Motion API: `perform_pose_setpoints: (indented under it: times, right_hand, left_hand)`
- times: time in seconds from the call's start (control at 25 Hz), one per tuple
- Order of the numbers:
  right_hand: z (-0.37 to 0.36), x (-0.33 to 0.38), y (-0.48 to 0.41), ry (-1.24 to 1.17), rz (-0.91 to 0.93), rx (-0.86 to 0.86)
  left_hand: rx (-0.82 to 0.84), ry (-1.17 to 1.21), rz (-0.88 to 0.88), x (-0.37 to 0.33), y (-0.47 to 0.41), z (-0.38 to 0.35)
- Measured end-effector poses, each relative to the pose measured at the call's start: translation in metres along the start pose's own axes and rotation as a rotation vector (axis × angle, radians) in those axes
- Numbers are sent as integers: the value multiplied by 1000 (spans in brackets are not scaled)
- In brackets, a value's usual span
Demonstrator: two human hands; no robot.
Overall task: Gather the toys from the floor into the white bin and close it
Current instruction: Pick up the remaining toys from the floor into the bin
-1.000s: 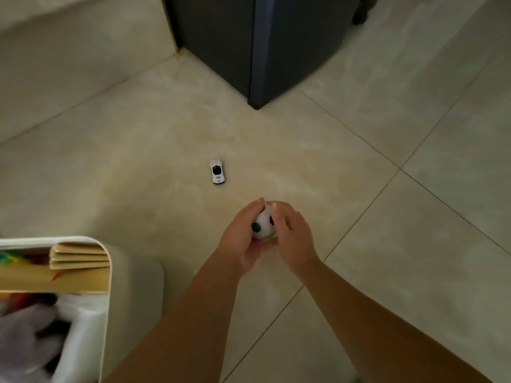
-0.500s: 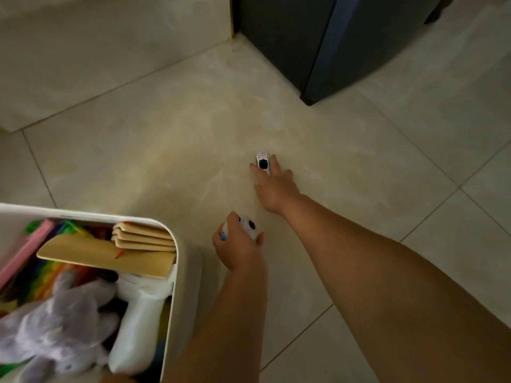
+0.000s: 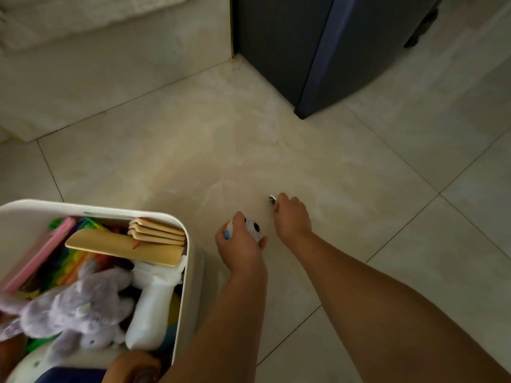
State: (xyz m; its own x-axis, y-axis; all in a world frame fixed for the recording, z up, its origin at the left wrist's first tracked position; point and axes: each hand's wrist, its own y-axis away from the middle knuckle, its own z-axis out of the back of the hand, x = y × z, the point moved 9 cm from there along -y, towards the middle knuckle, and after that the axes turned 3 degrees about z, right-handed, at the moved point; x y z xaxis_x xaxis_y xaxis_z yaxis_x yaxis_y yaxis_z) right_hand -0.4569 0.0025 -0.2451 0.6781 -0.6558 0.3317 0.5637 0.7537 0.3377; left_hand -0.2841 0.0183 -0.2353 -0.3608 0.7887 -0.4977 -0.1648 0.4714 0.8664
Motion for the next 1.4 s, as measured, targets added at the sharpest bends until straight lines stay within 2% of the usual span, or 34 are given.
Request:
perform_pose_setpoints:
  times: [0.12, 0.28, 0.4, 0.56, 0.84, 1.08, 1.24, 1.4]
  right_hand:
    - [12, -8, 36, -346, -151, -56]
    - [44, 17, 91, -724, -227, -107]
    - [82, 53, 139, -927, -210, -139]
    - [121, 112, 205, -1028, -86, -87]
    - [112, 195, 300, -1015, 1, 219]
    - [41, 231, 318, -965, -110, 426]
    - [25, 272, 294, -814, 61, 386]
    - [11, 286, 286, -716, 180, 303]
  left_hand:
    - [84, -5, 52, -6, 25, 4]
    - [210, 12, 66, -26, 79, 21]
    - [325, 71, 37, -51, 123, 44]
    - [445, 96, -29, -90, 174, 95]
    - [434, -6, -199, -164, 204, 247]
    - [187, -20, -165, -178, 162, 347]
    - [57, -463, -444, -195, 127, 360]
    - [77, -815, -653, -200, 117, 342]
